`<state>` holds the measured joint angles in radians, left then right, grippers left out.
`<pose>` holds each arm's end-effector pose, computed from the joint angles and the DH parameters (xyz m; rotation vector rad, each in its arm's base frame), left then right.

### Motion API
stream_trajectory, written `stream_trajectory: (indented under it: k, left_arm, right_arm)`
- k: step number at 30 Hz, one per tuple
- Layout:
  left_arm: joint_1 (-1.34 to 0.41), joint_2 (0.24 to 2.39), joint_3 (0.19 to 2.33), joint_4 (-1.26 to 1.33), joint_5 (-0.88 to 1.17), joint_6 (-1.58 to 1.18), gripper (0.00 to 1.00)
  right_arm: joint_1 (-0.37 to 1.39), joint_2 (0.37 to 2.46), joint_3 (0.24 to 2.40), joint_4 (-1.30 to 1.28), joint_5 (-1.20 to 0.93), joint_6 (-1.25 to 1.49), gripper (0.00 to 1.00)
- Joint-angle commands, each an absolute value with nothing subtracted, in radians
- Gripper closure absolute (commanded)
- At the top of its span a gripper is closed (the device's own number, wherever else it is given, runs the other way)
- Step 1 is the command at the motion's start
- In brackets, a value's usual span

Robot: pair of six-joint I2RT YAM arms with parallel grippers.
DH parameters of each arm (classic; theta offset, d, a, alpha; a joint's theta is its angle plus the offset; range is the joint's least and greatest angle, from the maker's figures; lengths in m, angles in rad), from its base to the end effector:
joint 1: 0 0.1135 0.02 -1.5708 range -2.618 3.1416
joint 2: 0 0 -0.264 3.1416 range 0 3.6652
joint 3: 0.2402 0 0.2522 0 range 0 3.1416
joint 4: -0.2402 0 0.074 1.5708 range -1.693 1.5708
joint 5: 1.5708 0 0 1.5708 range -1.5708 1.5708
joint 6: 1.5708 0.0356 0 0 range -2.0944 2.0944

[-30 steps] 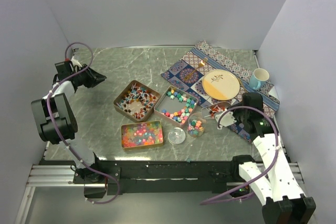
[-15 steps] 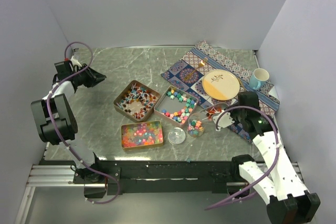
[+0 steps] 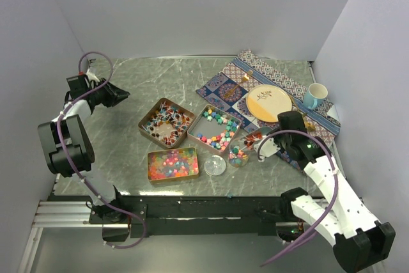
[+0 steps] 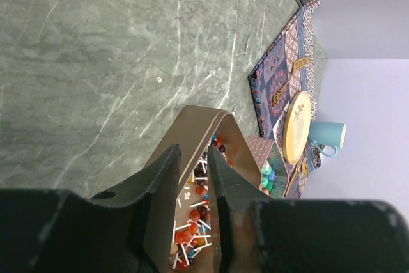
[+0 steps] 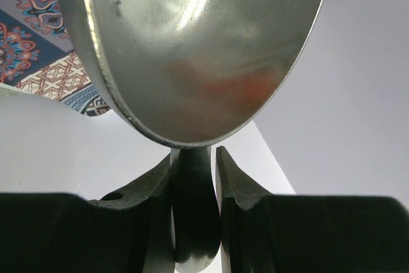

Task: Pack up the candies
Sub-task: Place the fake candies in the packing bottle.

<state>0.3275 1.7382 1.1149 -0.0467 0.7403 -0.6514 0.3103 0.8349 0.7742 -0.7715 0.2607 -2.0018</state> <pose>0.3642 0.0984 0.2173 -0.6627 2.1126 -1.0030 0.1589 0.0413 0.2741 -2.3815 1.1961 -1.0024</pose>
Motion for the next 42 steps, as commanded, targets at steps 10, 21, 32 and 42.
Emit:
stream_trajectory:
  k: [10,21,32,42]
  left_arm:
    - [0.328,1.700,1.115,-0.009,0.772,-0.673,0.70]
    - [0.327,1.720,1.132,-0.009,0.776,-0.683,0.70]
    - [0.328,1.715,1.131,0.023,0.782,-0.693,0.70]
    - [0.328,1.713,1.146,0.011,0.782,-0.699,0.56]
  right_arm:
    - [0.331,0.853,0.798,-0.747,0.359,-2.416,1.00]
    - [0.331,0.816,0.822,-0.844,0.367,-2.445,1.00]
    - [0.331,0.861,0.874,-0.838,0.390,-2.482,1.00]
    - [0.330,0.856,0.896,-0.853,0.425,-2.576,1.00]
